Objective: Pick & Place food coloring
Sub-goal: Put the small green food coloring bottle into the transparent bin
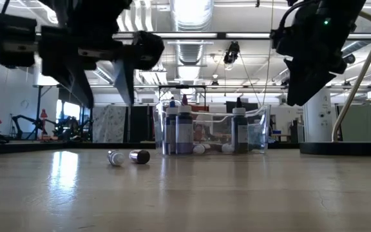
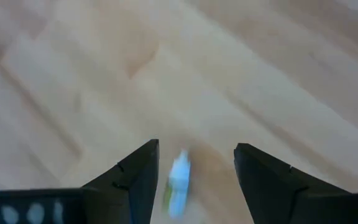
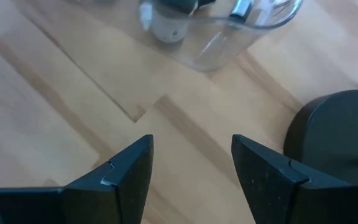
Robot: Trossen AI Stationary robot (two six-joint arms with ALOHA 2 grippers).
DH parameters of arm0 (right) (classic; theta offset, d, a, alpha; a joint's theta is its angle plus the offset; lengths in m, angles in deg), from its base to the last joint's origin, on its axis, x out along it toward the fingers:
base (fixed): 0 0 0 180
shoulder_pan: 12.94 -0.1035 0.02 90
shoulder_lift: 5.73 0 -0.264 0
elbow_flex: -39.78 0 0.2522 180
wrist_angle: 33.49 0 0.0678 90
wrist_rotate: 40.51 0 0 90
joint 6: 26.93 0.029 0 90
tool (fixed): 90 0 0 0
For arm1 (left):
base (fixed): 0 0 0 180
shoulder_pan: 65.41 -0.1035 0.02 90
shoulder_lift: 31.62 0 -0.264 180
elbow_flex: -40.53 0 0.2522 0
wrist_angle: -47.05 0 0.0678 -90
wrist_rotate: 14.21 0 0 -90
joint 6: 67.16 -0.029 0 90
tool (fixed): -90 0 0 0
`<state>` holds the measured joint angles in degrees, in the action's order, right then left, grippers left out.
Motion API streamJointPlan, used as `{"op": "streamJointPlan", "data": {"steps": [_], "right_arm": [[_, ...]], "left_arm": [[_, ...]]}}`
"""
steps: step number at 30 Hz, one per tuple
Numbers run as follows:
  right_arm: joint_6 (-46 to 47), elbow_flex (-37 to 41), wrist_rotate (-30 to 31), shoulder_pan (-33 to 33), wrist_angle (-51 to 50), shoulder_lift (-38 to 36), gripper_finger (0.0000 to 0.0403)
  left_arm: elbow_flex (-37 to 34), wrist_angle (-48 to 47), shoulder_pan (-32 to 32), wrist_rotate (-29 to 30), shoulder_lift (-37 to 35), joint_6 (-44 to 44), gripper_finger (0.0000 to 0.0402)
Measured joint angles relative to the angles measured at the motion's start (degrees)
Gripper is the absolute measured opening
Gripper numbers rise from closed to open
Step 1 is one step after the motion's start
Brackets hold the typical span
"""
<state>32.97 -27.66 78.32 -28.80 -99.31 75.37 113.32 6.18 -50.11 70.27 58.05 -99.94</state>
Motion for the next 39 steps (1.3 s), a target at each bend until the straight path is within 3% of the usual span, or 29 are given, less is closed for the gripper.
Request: {"op": "streamJointPlan", "data": {"steps": [5,19,39], "right_arm": [[-0.8,0.2,-1.5,0.0,-0.1,0.0,0.021],[-1.7,0.2,-1.9,0.0,-0.2,0.0,0.021],[-0.2,0.3,-1.9,0.0,-0.1,0.0,0.021]], "left_arm": [[-1.3,6.1,-0.4,0.6,2.5,1.3,0.0183],[-0.8,5.1,-2.0,0.1,9.7,1.4,0.0178],[-1.0,2.6,-2.5,0.7,11.9,2.1,0.0069]]}}
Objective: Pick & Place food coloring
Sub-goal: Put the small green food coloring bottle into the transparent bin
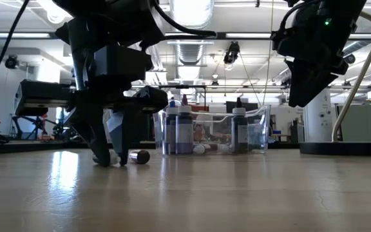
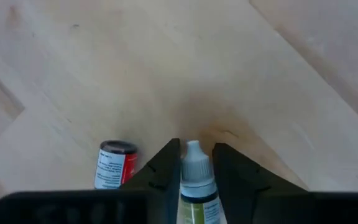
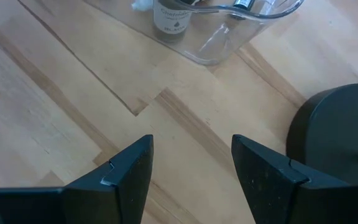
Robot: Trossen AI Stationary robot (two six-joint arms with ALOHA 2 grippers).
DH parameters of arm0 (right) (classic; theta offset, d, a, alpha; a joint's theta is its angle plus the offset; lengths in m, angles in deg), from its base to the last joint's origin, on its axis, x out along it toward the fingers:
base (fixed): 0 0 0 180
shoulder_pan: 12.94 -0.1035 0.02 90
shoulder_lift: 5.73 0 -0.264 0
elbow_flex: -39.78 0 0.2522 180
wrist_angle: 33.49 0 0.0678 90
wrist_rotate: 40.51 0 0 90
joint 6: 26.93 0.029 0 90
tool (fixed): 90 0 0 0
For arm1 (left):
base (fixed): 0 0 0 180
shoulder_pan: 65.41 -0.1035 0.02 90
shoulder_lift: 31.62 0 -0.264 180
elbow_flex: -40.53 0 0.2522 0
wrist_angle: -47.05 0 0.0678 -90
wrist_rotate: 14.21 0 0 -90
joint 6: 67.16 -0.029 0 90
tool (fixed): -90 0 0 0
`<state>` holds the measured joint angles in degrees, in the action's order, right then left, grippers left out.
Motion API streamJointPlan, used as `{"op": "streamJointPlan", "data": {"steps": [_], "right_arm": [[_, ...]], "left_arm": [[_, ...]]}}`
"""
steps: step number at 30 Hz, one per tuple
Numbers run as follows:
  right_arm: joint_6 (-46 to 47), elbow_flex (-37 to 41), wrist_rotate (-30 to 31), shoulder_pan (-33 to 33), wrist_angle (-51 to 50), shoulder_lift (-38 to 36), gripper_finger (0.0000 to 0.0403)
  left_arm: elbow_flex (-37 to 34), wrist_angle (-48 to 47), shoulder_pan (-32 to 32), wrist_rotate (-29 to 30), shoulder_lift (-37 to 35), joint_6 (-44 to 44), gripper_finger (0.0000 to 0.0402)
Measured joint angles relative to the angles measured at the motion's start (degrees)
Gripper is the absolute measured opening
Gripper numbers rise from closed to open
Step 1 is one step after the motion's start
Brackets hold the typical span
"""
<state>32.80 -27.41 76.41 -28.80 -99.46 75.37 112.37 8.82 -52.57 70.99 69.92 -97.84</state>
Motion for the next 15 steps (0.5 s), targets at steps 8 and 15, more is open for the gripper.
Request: {"op": "streamJointPlan", "data": {"steps": [8,15], "right_arm": [[1.2,0.0,0.0,0.0,0.1,0.0,0.021],[1.4,0.0,-1.4,0.0,0.1,0.0,0.021]], "left_arm": [[0.2,-7.0,0.0,5.9,-2.0,3.5,0.003],[5.5,-24.3,-1.0,8.7,-12.1,14.5,0.0029]]}}
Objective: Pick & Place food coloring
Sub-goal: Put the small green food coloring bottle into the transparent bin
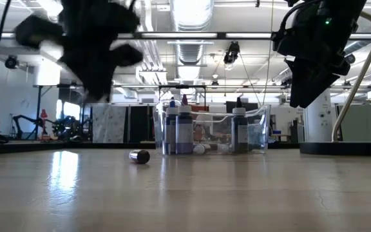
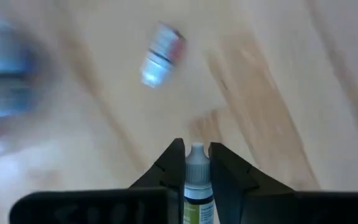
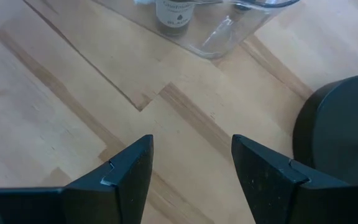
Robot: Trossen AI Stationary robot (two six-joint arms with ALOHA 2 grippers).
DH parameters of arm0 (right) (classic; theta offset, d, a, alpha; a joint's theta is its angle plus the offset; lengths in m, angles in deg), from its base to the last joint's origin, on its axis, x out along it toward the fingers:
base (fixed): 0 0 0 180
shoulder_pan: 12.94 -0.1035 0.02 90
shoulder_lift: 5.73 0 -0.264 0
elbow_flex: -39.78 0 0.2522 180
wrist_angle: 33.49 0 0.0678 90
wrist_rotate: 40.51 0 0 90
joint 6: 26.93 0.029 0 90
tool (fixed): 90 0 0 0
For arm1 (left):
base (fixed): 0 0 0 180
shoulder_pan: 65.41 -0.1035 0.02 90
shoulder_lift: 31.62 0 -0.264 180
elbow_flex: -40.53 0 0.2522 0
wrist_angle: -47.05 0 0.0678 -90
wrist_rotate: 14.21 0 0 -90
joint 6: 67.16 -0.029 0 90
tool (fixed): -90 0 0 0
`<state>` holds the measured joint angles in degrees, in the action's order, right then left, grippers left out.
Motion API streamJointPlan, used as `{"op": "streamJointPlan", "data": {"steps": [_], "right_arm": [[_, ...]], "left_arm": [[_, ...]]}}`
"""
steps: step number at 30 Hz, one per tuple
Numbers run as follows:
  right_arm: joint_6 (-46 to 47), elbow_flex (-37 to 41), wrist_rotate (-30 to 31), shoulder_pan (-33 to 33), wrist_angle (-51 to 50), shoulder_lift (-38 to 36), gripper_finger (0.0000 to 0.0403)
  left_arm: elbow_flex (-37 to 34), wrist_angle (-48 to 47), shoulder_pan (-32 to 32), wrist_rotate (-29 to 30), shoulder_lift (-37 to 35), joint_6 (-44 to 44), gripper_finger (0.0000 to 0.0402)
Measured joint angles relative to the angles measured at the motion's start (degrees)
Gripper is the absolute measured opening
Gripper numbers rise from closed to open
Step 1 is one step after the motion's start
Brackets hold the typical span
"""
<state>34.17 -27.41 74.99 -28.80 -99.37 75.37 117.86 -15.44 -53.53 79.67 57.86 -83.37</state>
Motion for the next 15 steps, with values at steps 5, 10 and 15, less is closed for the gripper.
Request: {"op": "streamJointPlan", "data": {"steps": [5,10,15], "right_arm": [[0.0,0.0,1.5,0.0,0.0,0.0,0.021],[2.5,0.0,5.7,0.0,0.1,0.0,0.021],[6.0,0.0,6.0,0.0,0.3,0.0,0.021]], "left_arm": [[6.9,2.4,-6.7,5.3,-7.5,1.3,0.003],[14.3,16.2,-19.2,5.4,-6.5,3.0,0.003],[21.0,22.2,-27.5,2.8,1.4,5.6,0.0037]]}}
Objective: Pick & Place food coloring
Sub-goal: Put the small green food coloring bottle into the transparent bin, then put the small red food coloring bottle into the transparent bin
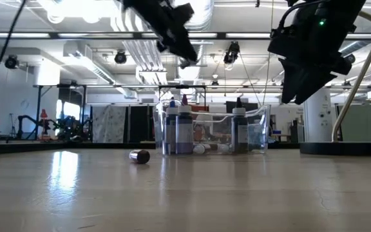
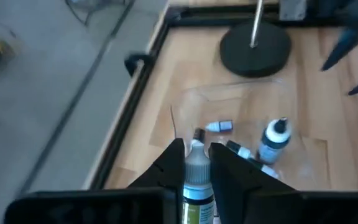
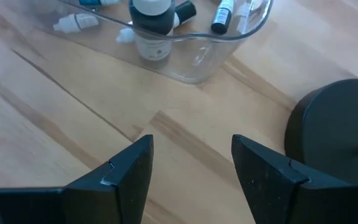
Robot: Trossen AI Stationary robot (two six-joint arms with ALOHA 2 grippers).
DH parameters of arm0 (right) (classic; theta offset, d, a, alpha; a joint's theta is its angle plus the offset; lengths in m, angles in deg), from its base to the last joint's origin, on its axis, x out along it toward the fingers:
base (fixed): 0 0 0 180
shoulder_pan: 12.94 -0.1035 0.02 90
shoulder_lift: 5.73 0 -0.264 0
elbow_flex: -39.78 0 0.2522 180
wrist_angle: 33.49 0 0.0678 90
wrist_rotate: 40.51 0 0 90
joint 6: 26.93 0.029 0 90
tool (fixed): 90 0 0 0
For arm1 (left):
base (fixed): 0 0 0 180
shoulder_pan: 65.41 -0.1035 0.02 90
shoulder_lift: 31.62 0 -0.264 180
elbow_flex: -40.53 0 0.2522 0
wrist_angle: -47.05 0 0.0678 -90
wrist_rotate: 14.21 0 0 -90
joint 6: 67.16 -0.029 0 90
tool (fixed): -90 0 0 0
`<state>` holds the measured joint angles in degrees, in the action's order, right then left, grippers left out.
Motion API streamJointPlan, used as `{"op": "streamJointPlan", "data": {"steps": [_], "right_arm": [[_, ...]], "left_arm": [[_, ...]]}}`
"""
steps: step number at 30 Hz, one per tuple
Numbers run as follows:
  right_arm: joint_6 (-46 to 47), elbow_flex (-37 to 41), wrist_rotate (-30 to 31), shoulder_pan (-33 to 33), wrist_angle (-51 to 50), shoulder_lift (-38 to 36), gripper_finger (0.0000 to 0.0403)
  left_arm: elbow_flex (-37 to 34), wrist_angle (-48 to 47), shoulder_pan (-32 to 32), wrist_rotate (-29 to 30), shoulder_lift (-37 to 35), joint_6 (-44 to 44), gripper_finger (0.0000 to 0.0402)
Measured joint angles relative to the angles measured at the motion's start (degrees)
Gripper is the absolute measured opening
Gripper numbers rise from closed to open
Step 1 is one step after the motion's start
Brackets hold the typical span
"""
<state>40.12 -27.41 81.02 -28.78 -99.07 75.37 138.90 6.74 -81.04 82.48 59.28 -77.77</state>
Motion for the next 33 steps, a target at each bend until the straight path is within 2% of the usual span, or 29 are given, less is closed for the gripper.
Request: {"op": "streamJointPlan", "data": {"steps": [5,6,9,11,13,17,20,24,28,33], "right_arm": [[4.1,0.0,0.0,0.0,0.1,0.0,0.021],[5.0,0.0,0.0,0.0,0.2,0.0,0.021],[7.4,0.0,0.1,0.0,0.2,0.0,0.021],[8.3,0.0,0.1,0.0,0.2,0.0,0.021],[9.2,0.0,0.2,0.0,0.2,0.0,0.021],[9.2,0.0,0.7,0.0,0.4,0.0,0.021],[7.4,0.2,1.7,0.0,0.8,0.0,0.021],[4.1,0.2,2.0,0.0,1.7,0.0,0.021],[3.0,0.3,2.7,0.0,1.8,0.0,0.021],[3.0,0.3,2.2,0.0,1.9,0.0,0.021]], "left_arm": [[6.3,-1.1,-0.3,-3.6,8.3,0.4,0.0094],[7.6,-1.3,0.2,-2.0,9.2,-0.9,0.0108],[11.3,-5.2,1.6,8.4,10.6,-6.8,0.0145],[13.2,-8.7,2.1,11.7,10.6,-9.4,0.0162],[14.0,-13.2,2.3,8.9,9.1,-10.1,0.0171],[13.5,-23.8,2.5,-7.2,2.5,-10.6,0.0175],[9.6,-31.9,2.4,-16.4,-1.3,-11.8,0.0176],[-1.2,-31.8,4.7,-22.0,-5.9,-14.3,0.0176],[-14.8,-23.2,8.7,-22.7,-8.9,-15.7,0.0176],[-29.8,-4.0,15.4,-19.9,-9.4,-19.3,0.0176]]}}
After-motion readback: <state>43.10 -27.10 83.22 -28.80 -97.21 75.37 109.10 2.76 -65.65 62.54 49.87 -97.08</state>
